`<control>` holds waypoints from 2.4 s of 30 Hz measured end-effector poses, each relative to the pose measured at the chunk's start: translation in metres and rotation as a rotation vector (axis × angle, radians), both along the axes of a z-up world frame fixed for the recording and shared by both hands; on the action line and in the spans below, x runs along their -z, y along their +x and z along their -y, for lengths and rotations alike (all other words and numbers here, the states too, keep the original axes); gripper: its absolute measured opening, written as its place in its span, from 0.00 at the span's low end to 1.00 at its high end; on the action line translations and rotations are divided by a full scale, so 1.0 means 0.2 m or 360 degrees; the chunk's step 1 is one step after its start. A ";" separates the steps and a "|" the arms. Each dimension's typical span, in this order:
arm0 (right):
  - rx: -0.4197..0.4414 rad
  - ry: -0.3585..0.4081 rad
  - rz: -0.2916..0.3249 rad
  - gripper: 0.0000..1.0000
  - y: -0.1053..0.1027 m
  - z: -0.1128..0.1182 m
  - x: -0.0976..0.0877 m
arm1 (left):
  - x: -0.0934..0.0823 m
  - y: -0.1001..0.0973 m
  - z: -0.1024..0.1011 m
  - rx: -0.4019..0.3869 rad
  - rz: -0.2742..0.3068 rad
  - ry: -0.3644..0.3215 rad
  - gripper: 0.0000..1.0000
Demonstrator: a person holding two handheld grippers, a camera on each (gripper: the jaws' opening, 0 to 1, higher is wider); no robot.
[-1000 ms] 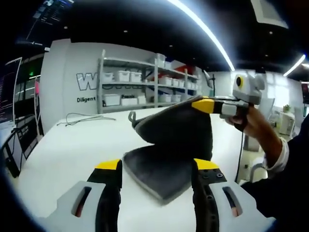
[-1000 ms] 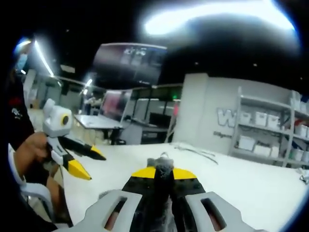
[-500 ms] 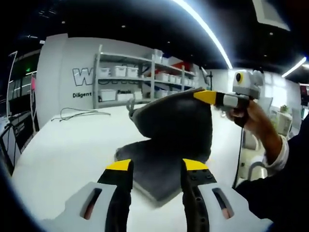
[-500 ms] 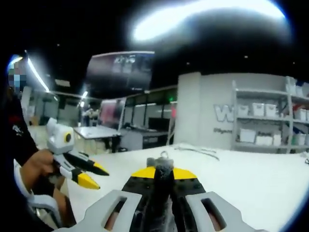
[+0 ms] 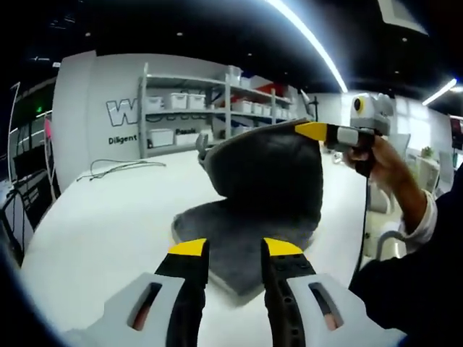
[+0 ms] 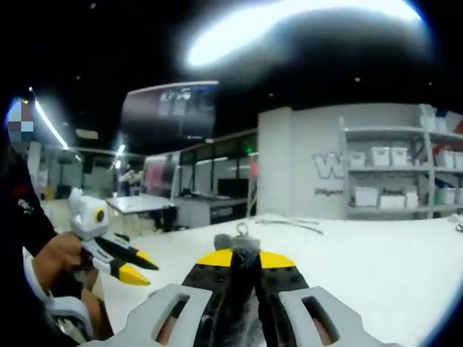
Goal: Open the folded towel by lifting each exposed corner and separating the folded layers until the towel lies flat within the target outline without major curled edges
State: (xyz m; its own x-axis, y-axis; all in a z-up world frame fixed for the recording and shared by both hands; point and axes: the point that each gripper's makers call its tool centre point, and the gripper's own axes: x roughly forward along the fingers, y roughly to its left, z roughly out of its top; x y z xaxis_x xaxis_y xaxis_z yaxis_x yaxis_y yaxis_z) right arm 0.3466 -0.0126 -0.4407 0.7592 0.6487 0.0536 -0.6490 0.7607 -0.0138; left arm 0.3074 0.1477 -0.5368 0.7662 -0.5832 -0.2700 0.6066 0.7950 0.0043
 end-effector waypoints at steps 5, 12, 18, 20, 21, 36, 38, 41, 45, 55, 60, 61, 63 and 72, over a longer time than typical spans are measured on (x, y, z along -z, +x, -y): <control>0.0022 0.0004 0.0008 0.06 -0.01 0.03 0.00 | 0.02 0.00 0.00 -0.0001 -0.0018 0.0009 0.27; 0.0033 0.0037 -0.0011 0.06 0.00 0.08 0.03 | 0.05 0.00 0.01 -0.0011 -0.0044 0.0039 0.25; 0.0067 0.0054 -0.0010 0.06 -0.01 0.14 0.04 | 0.06 -0.03 0.04 -0.0023 -0.0043 0.0052 0.22; 0.0083 0.0058 -0.0012 0.06 -0.01 0.16 0.05 | 0.07 -0.04 0.05 -0.0028 -0.0052 0.0060 0.20; 0.0087 0.0058 -0.0015 0.07 -0.01 0.17 0.05 | 0.08 -0.05 0.05 -0.0025 -0.0055 0.0061 0.19; 0.0143 0.0075 -0.0046 0.07 -0.04 0.26 0.11 | 0.14 -0.05 0.10 -0.0024 -0.0097 0.0090 0.11; 0.0150 0.0080 -0.0050 0.07 -0.04 0.27 0.11 | 0.14 -0.04 0.09 -0.0025 -0.0110 0.0082 0.09; 0.0164 0.0088 -0.0060 0.07 -0.05 0.29 0.13 | 0.15 -0.04 0.09 -0.0022 -0.0131 0.0065 0.08; 0.0179 0.0093 -0.0069 0.07 -0.04 0.32 0.14 | 0.16 -0.03 0.09 -0.0019 -0.0141 0.0068 0.06; 0.0221 0.0092 -0.0103 0.07 -0.04 0.40 0.20 | 0.20 0.01 0.06 -0.0053 -0.0177 0.0094 0.04; 0.0243 0.0108 -0.0123 0.07 -0.04 0.45 0.22 | 0.20 0.01 0.05 -0.0072 -0.0209 0.0051 0.03; 0.0246 0.0108 -0.0124 0.07 -0.04 0.45 0.23 | 0.21 0.02 0.05 -0.0076 -0.0212 0.0050 0.03; 0.0252 0.0102 -0.0131 0.07 -0.05 0.46 0.24 | 0.21 0.02 0.05 -0.0087 -0.0222 0.0050 0.02; 0.0276 0.0057 -0.0150 0.07 -0.07 0.51 0.29 | 0.24 0.01 0.06 -0.0109 -0.0233 0.0074 0.01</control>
State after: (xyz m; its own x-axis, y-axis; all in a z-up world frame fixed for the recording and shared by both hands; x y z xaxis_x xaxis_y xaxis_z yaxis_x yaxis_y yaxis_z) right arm 0.3333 -0.1140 -0.4981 0.8621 0.5068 -0.0023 -0.5054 0.8600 0.0702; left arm 0.3084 0.1356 -0.5840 0.7541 -0.5151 -0.4074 0.5478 0.8355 -0.0423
